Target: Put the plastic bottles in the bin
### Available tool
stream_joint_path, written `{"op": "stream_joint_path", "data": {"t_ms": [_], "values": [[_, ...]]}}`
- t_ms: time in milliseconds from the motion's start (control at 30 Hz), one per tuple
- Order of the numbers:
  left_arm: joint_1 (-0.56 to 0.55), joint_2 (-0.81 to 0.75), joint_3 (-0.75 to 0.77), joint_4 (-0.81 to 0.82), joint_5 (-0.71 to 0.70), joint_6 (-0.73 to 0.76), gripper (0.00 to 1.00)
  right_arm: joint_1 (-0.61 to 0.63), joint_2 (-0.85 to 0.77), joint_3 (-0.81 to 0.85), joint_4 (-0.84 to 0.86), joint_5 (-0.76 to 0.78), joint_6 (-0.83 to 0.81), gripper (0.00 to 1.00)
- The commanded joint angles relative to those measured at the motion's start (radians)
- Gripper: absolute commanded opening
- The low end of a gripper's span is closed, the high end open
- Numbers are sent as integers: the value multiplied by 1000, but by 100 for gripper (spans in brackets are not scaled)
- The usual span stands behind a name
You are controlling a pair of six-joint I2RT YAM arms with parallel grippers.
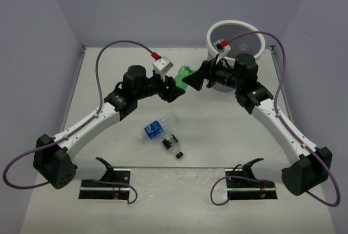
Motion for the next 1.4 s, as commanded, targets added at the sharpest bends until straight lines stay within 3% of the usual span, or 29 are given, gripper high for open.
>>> {"op": "stream_joint_path", "data": {"t_ms": [0,133,167,200,267,333,433,600,733,833,900,967,1000,1033,1067,1100,1367], "values": [[-23,-42,17,89,84,-16,22,11,5,-7,114,46,51,86],[-29,-45,32,98,81,-34,27,12,-5,-9,114,55,56,39],[-29,-44,39,99,77,-42,36,12,-10,-12,114,58,56,29],[-29,-44,39,99,74,-45,49,10,-14,-13,110,60,55,28],[-29,-48,51,79,38,-52,100,10,-30,-4,82,130,33,8],[-29,-56,66,23,-3,-51,100,8,-32,46,-3,250,-2,3],[-27,-82,55,-82,-173,-42,100,-27,1,198,-139,448,-56,0],[-26,-161,-32,-227,-472,-83,100,-181,128,477,-230,760,-88,0],[-25,-212,-132,-282,-581,-150,100,-203,281,681,-229,1005,-183,0],[-24,-231,-191,-290,-568,-184,100,-209,393,791,-230,1147,-248,3],[-25,-235,-222,-288,-547,-190,100,-218,437,826,-243,1197,-266,16],[-25,-229,-260,-286,-527,-185,100,-231,479,852,-265,1213,-265,38],[-24,-221,-273,-284,-529,-182,100,-238,495,862,-278,1219,-266,55],[-25,-202,-278,-293,-533,-184,100,-243,502,866,-288,1223,-260,78],[-25,-186,-280,-301,-533,-184,100,-247,507,869,-299,1223,-257,92],[-24,-172,-281,-306,-532,-188,100,-250,508,870,-310,1221,-255,99],[-26,-94,-309,-254,-431,-127,100,-253,388,772,-369,1045,-235,99]]}}
